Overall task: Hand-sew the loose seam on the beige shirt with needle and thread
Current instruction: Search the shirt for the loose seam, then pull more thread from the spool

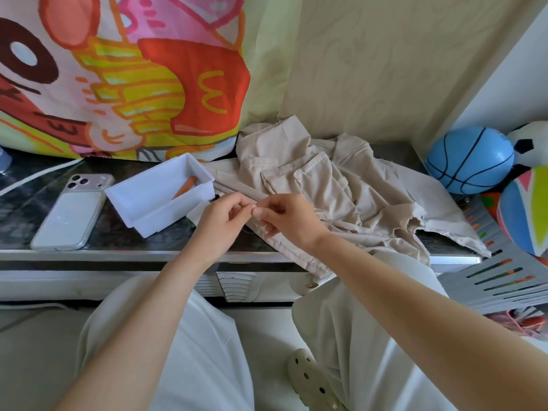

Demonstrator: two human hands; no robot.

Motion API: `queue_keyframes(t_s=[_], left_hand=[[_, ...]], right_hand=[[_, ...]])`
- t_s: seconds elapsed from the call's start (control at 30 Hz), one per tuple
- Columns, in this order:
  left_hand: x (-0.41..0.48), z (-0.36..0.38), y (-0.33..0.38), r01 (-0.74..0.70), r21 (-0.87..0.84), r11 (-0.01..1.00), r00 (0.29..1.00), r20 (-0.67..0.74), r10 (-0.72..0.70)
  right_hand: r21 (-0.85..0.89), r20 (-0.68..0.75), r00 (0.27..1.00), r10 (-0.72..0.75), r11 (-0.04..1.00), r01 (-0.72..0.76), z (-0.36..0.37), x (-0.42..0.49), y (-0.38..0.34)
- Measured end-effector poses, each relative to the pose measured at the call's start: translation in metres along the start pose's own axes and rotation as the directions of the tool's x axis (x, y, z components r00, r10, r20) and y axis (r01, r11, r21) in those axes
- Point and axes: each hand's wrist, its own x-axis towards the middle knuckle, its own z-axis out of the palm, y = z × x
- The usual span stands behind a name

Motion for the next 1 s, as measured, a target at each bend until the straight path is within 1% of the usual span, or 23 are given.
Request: queue_keyframes(t_s=[0.13,0.23,0.3,0.43,0.53,0.57,0.6,0.63,0.7,0.73,0.77,0.8,0.83,0.87,0.93,1.0], left_hand=[[-0.002,-0.007,-0.008,0.010,0.116,0.993,0.998,-0.061,-0.002],[-0.001,-0.017,-0.016,0.027,0.186,0.982,0.992,-0.128,-0.003],[-0.001,-0.024,-0.020,0.033,0.247,0.969,0.987,-0.159,0.007],[0.000,-0.036,-0.029,0.013,0.297,0.955,0.976,-0.211,0.052],[0.001,-0.041,-0.032,0.040,0.384,0.923,0.969,-0.239,0.058],[0.001,-0.043,-0.034,0.050,0.401,0.915,0.969,-0.241,0.052],[0.000,-0.043,-0.035,0.049,0.408,0.912,0.970,-0.238,0.055],[0.001,-0.043,-0.036,0.039,0.411,0.911,0.972,-0.228,0.061],[0.004,-0.044,-0.036,0.022,0.415,0.910,0.978,-0.198,0.067],[0.007,-0.043,-0.036,0.013,0.428,0.904,0.980,-0.183,0.073],[0.009,-0.041,-0.035,0.000,0.450,0.893,0.981,-0.172,0.087],[0.012,-0.039,-0.034,-0.023,0.477,0.879,0.980,-0.163,0.113],[0.014,-0.037,-0.032,-0.049,0.502,0.863,0.978,-0.150,0.143],[0.015,-0.035,-0.031,-0.071,0.523,0.850,0.976,-0.139,0.167],[0.015,-0.032,-0.030,-0.085,0.548,0.832,0.975,-0.126,0.182],[0.015,-0.031,-0.030,-0.096,0.558,0.824,0.973,-0.124,0.197]], right_hand=[[-0.173,-0.101,0.995,0.025,0.984,-0.042,-0.006,-0.001,0.006],[-0.298,-0.153,0.988,-0.006,0.954,-0.040,-0.003,0.002,0.012],[-0.313,-0.150,0.989,-0.006,0.949,-0.042,0.007,0.006,0.011],[-0.339,-0.123,0.992,-0.014,0.940,-0.028,0.030,0.017,0.005],[-0.195,-0.091,0.990,0.107,0.973,-0.123,0.036,0.024,0.007],[-0.165,-0.101,0.985,0.138,0.974,-0.153,0.036,0.026,0.008],[-0.174,-0.121,0.981,0.149,0.970,-0.169,0.034,0.028,0.010],[-0.229,-0.147,0.980,0.138,0.959,-0.169,0.031,0.028,0.012],[-0.421,-0.167,0.982,0.085,0.895,-0.149,0.025,0.026,0.011],[-0.498,-0.153,0.987,0.055,0.858,-0.125,0.024,0.025,0.009],[-0.529,-0.123,0.992,0.017,0.845,-0.080,0.024,0.025,0.004],[-0.515,-0.078,0.997,-0.015,0.857,-0.028,0.025,0.026,-0.001],[-0.449,-0.034,0.999,-0.029,0.893,0.011,0.027,0.026,-0.008],[-0.344,0.013,1.000,-0.018,0.939,0.022,0.030,0.027,-0.014],[-0.147,0.118,0.992,0.048,0.989,-0.030,0.036,0.027,-0.023],[-0.101,0.155,0.985,0.072,0.993,-0.057,0.039,0.028,-0.027]])
